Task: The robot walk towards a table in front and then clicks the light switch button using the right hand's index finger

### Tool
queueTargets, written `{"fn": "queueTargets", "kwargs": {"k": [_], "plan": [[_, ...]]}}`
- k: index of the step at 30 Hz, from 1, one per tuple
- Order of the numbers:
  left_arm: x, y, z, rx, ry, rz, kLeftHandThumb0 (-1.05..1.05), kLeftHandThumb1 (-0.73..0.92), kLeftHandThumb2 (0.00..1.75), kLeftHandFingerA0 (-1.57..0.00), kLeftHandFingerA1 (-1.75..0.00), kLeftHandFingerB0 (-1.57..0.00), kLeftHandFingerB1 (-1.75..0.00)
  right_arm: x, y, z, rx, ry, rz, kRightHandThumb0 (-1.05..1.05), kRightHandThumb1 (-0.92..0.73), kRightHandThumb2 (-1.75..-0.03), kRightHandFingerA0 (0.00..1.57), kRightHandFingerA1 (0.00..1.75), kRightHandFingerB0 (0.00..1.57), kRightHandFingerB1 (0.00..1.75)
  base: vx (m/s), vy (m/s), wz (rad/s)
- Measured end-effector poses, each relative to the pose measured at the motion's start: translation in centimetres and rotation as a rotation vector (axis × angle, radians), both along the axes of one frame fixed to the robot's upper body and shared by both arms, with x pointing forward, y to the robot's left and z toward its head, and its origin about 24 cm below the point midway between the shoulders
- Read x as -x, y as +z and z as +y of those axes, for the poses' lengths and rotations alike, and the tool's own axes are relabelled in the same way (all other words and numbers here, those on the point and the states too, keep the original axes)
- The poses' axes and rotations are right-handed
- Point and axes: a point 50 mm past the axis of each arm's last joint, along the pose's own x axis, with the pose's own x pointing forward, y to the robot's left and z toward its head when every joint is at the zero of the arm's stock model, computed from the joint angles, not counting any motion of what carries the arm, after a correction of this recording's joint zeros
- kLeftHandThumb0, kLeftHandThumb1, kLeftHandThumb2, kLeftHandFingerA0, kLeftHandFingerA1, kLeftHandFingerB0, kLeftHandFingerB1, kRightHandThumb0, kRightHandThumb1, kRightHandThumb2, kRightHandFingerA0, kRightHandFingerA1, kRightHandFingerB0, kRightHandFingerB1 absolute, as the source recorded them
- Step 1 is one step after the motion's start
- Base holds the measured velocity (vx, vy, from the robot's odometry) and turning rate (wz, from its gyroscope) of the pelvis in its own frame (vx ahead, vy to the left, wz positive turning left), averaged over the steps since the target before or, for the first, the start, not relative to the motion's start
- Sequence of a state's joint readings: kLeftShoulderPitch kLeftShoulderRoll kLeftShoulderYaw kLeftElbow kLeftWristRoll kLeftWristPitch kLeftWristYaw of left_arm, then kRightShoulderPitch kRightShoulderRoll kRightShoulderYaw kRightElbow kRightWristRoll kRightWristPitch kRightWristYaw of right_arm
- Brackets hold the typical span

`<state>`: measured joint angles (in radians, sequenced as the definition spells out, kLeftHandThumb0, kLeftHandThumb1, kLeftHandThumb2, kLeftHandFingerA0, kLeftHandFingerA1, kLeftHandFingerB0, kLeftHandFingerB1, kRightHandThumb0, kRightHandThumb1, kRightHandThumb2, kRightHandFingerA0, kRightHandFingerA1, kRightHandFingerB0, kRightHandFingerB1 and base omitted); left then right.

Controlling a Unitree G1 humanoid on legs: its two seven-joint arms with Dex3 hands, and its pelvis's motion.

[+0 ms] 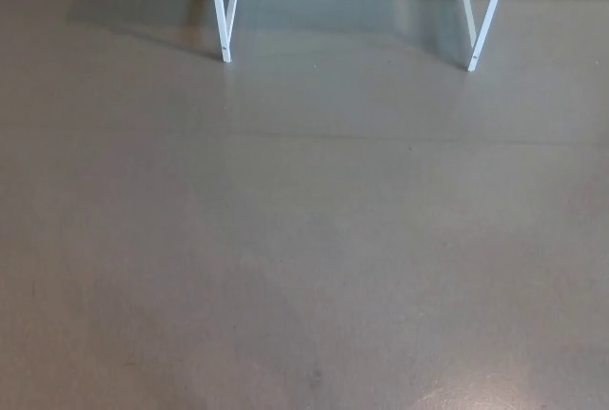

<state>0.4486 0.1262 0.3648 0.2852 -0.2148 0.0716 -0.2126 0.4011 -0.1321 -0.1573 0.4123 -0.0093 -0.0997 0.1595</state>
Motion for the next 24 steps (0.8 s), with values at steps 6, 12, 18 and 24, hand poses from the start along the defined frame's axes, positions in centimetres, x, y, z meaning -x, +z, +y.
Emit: {"fn": "queueTargets", "kwargs": {"k": [6, 12, 18, 24], "plan": [[0.4, 0.9, 0.2, 0.076, 0.034, -0.073, -0.11, 0.78, 0.62, -0.23, -0.39, -0.19, -0.31, 0.4, 1.0, -0.4, -0.049, -0.025, -0.075, -0.20, -0.54, -0.56, 0.54, 0.42, 0.43, 0.37, 0.00, 0.000, 0.00], [0.8, 1.2, -0.1, 0.105, 0.022, -0.086, -0.13, 0.75, 0.62, -0.22, -0.39, -0.20, -0.32, 0.6, 1.3, -0.5, -0.077, -0.022, -0.099, -0.17, -0.54, -0.56, 0.52, 0.42, 0.42, 0.37, 0.00, 0.000, 0.00], [1.6, 0.7, -0.3, 0.124, 0.017, -0.057, -0.15, 0.76, 0.63, -0.25, -0.40, -0.19, -0.32, 1.1, 1.3, -0.4, -0.088, -0.016, -0.094, -0.17, -0.55, -0.56, 0.54, 0.42, 0.44, 0.38, 0.00, 0.000, 0.00], [1.7, 0.6, -0.2, 0.128, 0.011, -0.050, -0.15, 0.74, 0.63, -0.24, -0.39, -0.20, -0.32, 1.1, 1.4, -0.3, -0.095, -0.009, -0.098, -0.17, -0.54, -0.56, 0.53, 0.42, 0.44, 0.38, 0.00, 0.000, 0.00]]}}
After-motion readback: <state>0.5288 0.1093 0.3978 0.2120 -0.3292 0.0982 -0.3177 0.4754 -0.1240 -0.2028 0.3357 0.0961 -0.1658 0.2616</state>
